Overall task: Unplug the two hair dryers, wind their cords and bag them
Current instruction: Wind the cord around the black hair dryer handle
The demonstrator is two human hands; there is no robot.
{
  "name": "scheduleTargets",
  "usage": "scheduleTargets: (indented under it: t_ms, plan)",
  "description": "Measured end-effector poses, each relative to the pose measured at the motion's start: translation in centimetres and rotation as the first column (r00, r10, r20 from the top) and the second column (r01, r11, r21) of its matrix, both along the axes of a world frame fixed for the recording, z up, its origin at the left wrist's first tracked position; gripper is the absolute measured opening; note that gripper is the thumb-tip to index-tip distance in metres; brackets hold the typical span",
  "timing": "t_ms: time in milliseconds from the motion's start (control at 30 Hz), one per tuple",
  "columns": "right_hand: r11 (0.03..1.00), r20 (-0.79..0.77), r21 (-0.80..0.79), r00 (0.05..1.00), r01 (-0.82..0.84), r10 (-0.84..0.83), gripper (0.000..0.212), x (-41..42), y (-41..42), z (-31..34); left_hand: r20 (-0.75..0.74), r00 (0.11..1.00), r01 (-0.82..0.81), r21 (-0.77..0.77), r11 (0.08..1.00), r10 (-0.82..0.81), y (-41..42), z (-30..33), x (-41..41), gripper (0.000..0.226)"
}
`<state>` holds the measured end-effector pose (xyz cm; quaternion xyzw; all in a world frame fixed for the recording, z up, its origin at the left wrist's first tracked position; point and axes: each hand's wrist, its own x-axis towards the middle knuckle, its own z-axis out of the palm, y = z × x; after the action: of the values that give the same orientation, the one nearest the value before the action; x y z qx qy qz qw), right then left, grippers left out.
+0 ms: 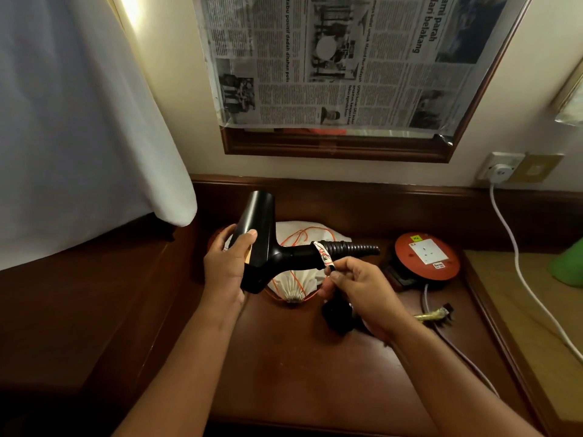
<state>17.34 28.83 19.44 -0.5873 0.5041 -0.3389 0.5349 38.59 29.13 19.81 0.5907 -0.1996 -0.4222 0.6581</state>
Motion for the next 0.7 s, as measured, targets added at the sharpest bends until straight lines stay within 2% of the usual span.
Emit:
scheduleTargets:
  t_ms: [67,167,400,567,700]
  plan:
    - [0.999,0.042,0.007,0.999,0.031,-0.032,0.014,0.2,-0.1,-0.4,-0.054,0.999,0.002,0.007,1.000,-0.002,0.1,-0.1,0.0,0.032]
    - [0.999,0.052,0.006,0.997,0.052,-0.052,0.016,0.7,-0.1,-1.0,-0.107,0.994,0.008,0.015,1.000,-0.007,0.1,-0.1,0.2,0.042]
    - [0.990,0.029,-0.130,0.998,0.056,-0.053,0.018,1.6,-0.3,-2.5,-0.148,0.988,0.038,0.025,0.999,-0.034,0.3,0.1,1.0,0.038]
    - [0.964,0.087,-0.256,0.995,0.070,-0.049,0.021,2.7,0.0,-3.3,-0.265,0.962,0.084,0.060,0.995,-0.066,0.6,0.6,1.5,0.035]
    - [0.956,0.096,-0.285,0.995,0.065,-0.039,0.017,3.7,0.0,-3.4,-0.338,0.938,0.118,0.093,0.989,-0.080,1.1,0.3,2.0,0.036]
